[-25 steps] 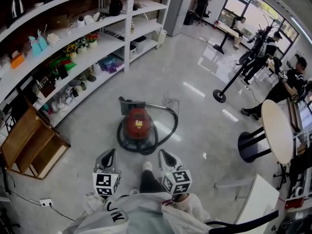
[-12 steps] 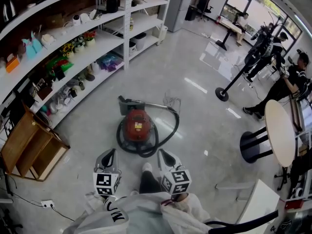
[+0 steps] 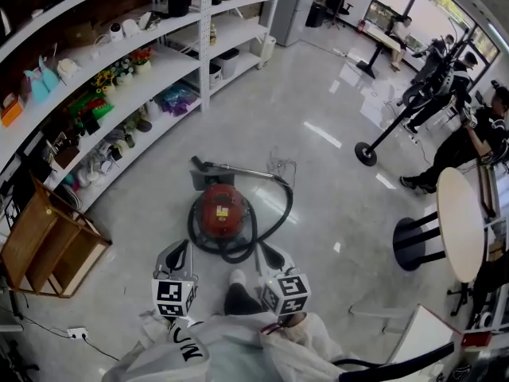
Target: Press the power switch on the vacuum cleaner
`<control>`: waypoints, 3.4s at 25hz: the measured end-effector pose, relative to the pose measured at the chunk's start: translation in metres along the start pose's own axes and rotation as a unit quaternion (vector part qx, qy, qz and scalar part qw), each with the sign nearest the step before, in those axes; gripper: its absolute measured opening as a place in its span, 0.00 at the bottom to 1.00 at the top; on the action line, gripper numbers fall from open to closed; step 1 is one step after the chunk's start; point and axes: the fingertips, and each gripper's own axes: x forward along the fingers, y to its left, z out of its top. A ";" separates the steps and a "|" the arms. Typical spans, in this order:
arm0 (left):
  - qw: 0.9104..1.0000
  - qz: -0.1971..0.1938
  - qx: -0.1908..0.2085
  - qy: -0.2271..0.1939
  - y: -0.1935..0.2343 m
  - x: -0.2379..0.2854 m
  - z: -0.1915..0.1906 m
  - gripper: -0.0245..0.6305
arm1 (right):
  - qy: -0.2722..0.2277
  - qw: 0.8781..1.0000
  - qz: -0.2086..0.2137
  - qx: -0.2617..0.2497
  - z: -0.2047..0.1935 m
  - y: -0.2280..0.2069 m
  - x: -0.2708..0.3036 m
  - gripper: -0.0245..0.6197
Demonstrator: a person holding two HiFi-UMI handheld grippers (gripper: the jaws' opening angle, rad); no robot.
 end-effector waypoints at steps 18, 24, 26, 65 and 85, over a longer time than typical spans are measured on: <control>0.999 0.038 0.028 0.021 0.006 0.062 0.028 0.04 | 0.000 0.999 0.049 0.014 0.035 -0.049 0.063 0.04; 0.998 0.046 0.030 0.016 0.002 0.084 0.041 0.04 | -0.003 0.998 0.054 0.016 0.047 -0.070 0.077 0.04; 0.998 0.046 0.034 0.015 0.000 0.090 0.042 0.04 | -0.004 0.998 0.056 0.016 0.050 -0.075 0.079 0.04; 0.995 -0.003 0.024 0.092 0.004 0.129 -0.012 0.04 | 0.069 0.996 0.019 0.050 -0.002 -0.090 0.110 0.04; 0.986 -0.034 0.014 0.161 0.004 0.157 -0.112 0.04 | 0.097 0.992 0.001 0.081 -0.072 -0.094 0.147 0.04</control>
